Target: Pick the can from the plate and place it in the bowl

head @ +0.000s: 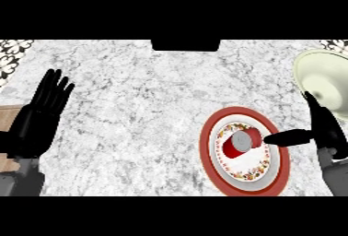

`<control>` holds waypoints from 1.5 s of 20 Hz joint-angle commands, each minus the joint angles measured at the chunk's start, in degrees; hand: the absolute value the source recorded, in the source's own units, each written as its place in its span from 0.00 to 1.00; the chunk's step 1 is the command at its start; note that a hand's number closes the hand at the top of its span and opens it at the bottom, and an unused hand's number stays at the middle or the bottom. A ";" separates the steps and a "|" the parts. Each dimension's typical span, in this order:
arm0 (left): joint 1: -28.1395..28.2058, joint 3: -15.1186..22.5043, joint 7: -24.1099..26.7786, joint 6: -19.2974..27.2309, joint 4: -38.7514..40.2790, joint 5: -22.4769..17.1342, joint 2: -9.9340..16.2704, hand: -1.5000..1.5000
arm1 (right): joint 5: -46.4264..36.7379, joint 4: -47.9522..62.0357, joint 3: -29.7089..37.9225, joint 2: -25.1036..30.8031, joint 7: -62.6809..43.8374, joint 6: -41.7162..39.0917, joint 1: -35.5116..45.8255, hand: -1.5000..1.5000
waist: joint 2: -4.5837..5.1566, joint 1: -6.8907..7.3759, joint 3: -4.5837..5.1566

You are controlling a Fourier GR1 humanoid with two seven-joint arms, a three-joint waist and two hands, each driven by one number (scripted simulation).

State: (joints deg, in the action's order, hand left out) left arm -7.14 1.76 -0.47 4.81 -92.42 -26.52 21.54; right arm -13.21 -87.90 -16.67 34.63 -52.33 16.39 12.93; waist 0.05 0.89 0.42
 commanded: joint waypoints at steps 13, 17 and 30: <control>-1.84 -1.25 0.62 -2.26 2.32 -0.45 -0.61 0.50 | 25.23 3.64 -4.63 -0.47 -31.25 -24.88 23.24 0.00 | 0.02 0.26 -0.30; -0.57 -0.62 -0.33 0.30 1.39 1.50 -1.54 0.50 | 26.80 1.74 -6.52 -2.47 -32.82 -21.24 21.93 0.00 | -0.28 -0.54 -0.33; 2.22 -1.79 0.48 -2.07 0.15 1.91 -1.78 0.50 | 15.30 -6.45 -13.76 -2.20 -29.40 -13.22 13.17 0.00 | -0.33 -1.15 -0.36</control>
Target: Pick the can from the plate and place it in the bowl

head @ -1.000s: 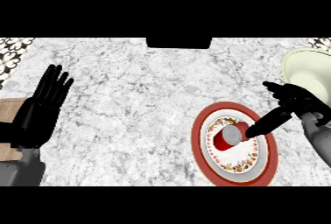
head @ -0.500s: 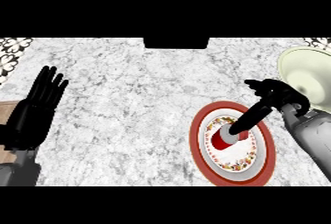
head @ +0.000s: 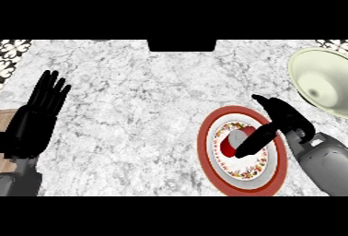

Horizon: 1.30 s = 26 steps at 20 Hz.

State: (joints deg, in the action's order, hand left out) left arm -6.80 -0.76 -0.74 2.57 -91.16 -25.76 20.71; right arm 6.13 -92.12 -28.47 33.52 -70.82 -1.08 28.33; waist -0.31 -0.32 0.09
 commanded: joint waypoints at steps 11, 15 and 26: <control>2.13 0.06 3.15 -1.96 0.75 2.01 -2.79 0.50 | -11.09 3.00 -3.14 -8.05 -7.39 4.54 -4.07 0.00 | 0.33 0.74 -0.04; -0.41 -1.37 -0.92 -1.51 -1.06 1.05 -1.45 0.50 | -11.93 3.54 -3.33 -7.80 -3.99 3.57 -8.41 0.00 | 0.23 0.42 -0.08; 0.58 -0.48 -0.75 -0.77 -2.03 4.16 -3.55 0.50 | -12.46 12.07 -2.11 -9.36 1.12 -3.82 -4.12 1.00 | 0.30 0.73 -0.09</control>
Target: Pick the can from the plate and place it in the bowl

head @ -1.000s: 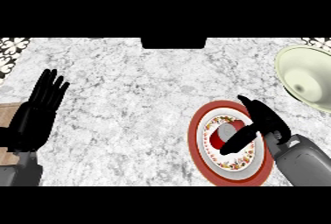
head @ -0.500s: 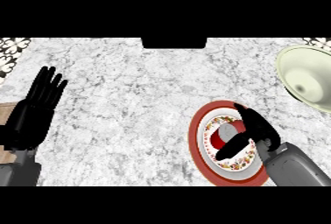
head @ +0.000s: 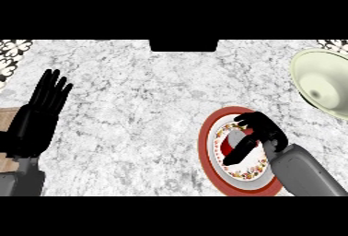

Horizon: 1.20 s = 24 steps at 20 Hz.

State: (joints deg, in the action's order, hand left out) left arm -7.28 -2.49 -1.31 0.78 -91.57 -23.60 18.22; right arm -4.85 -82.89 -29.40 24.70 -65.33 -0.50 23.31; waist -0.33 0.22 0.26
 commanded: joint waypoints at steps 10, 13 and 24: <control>-0.14 0.19 -1.53 0.63 -1.25 2.17 -1.71 0.50 | -5.07 2.39 -3.63 -1.52 -4.05 -8.56 2.88 1.00 | 0.25 -0.02 -0.25; 1.94 -1.20 -0.59 -1.34 -0.30 0.71 -1.65 0.50 | -6.65 3.47 -3.48 -1.72 -4.88 -10.68 6.39 1.00 | 0.24 0.22 -0.23; 1.91 -3.03 0.65 -0.45 1.40 1.02 -1.09 0.50 | -14.83 -17.57 -3.87 33.08 57.40 -11.14 -6.25 1.00 | -0.40 -3.62 -0.42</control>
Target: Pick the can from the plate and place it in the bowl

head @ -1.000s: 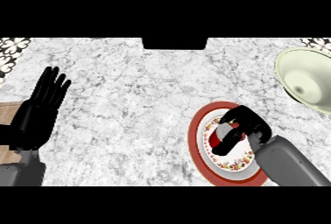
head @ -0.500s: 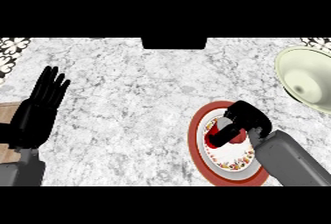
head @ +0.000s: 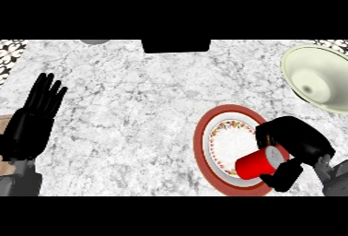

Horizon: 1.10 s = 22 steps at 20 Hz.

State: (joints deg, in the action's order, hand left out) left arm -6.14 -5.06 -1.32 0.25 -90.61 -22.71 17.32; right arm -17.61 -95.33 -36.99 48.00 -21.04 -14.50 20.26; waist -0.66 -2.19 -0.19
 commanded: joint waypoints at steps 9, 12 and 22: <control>0.98 -1.60 -0.59 -2.07 -0.54 -0.71 1.64 0.50 | 5.43 -0.62 27.97 20.37 23.45 15.93 -14.55 1.00 | 0.15 -0.42 0.16; -0.64 -0.95 -0.75 0.05 -0.58 0.70 0.20 0.50 | 8.96 -2.30 35.27 22.67 22.36 15.41 -17.00 1.00 | 0.18 -0.41 0.19; -4.14 1.13 -0.29 -1.47 1.98 2.46 -2.16 0.50 | 8.99 21.30 41.70 16.12 27.15 9.97 -4.49 1.00 | 1.06 3.16 0.17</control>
State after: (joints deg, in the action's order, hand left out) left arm -7.02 -4.91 -2.23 -1.65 -91.36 -21.91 16.22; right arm -8.03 -83.33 3.34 66.18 3.49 -3.56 10.17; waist 0.04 0.02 0.00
